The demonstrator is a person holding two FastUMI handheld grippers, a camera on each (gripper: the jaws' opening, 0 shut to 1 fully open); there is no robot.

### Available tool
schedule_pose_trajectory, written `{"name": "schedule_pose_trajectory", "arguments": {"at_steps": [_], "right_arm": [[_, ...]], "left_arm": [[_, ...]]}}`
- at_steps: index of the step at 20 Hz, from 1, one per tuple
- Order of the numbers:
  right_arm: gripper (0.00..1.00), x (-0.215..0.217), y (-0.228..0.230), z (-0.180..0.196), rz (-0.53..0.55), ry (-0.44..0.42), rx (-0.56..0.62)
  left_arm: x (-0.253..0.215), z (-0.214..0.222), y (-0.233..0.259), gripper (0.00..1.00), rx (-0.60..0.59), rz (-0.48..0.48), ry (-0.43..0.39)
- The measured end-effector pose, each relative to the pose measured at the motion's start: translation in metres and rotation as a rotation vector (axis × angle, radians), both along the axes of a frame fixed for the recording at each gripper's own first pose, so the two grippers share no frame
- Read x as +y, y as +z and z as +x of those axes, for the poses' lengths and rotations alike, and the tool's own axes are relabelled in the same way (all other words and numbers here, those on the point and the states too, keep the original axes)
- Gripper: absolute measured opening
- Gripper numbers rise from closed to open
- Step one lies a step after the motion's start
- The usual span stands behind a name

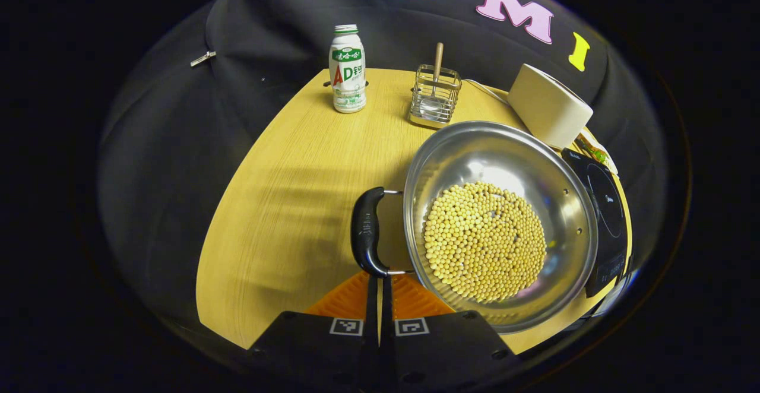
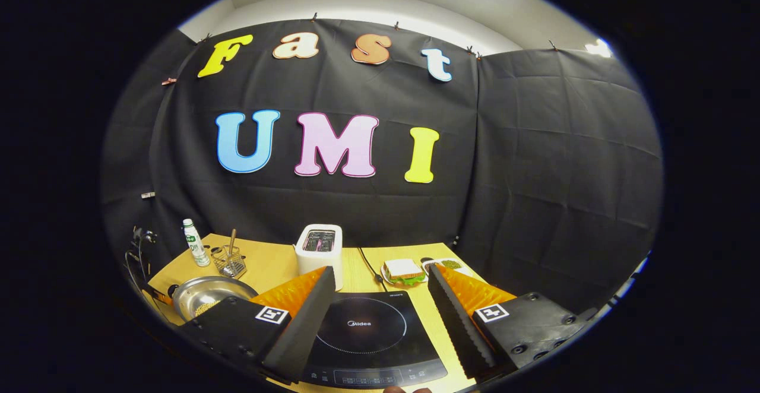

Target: First push the handle of the pot to place it horizontally, then grasp the pot with both hands and set it on the induction cooktop.

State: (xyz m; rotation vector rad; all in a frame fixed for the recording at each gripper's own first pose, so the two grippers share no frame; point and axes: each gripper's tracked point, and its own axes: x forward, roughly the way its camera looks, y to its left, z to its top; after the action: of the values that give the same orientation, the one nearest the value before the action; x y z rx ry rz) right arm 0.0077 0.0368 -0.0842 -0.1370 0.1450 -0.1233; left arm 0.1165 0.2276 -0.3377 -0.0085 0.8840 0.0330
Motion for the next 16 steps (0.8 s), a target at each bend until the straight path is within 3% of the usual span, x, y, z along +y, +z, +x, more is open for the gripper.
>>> {"name": "schedule_pose_trajectory", "arguments": {"at_steps": [5,12,14,16], "right_arm": [[0.98,0.002,-0.007,-0.001,0.013,-0.002,0.023],[0.98,0.032,-0.034,0.002,0.068,0.067,0.098],[0.98,0.046,-0.049,0.006,0.093,0.098,0.145],[0.98,0.067,-0.067,0.011,0.134,0.141,0.206]], "left_arm": [[0.005,0.013,0.008,0.05,-0.02,0.012,-0.008],[0.024,-0.015,0.042,0.09,-0.106,-0.011,0.045],[0.027,-0.015,0.062,0.29,-0.152,-0.03,0.05],[0.025,-0.015,0.085,0.63,-0.2,-0.051,0.032]]}}
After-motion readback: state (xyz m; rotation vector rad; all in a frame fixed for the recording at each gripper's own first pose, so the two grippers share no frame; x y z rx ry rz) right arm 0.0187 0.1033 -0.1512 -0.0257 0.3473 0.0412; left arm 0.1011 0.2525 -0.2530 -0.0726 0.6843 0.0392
